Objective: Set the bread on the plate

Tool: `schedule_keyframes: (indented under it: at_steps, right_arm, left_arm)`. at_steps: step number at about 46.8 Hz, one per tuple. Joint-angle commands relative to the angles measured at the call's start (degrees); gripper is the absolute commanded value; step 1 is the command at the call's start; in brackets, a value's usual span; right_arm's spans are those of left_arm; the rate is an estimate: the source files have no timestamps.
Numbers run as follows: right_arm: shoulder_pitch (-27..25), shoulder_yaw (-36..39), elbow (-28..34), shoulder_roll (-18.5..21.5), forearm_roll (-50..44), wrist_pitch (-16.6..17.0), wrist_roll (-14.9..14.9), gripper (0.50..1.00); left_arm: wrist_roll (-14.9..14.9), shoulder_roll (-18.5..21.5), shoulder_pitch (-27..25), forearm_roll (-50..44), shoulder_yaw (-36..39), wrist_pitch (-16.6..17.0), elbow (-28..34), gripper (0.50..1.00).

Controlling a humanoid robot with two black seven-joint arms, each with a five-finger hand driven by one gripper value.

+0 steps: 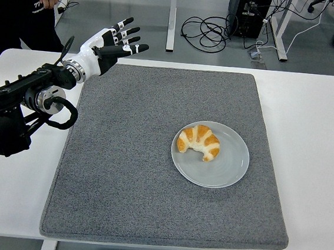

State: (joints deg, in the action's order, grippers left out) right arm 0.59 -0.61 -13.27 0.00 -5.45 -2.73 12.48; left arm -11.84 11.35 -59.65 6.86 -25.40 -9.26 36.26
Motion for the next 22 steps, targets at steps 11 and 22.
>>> schedule_keyframes:
  at_steps: [11,22]
  right_arm:
    - [0.0,0.0,0.0,0.0,0.1,0.0,0.0,1.000]
    - [0.0,0.0,0.0,0.0,0.0,0.0,0.0,1.000]
  left_arm:
    - [-0.2,0.0,1.0,0.1,0.0,0.0,0.0,0.969]
    - [-0.2,0.1,1.7,0.1,0.0,-0.1,0.0,0.969]
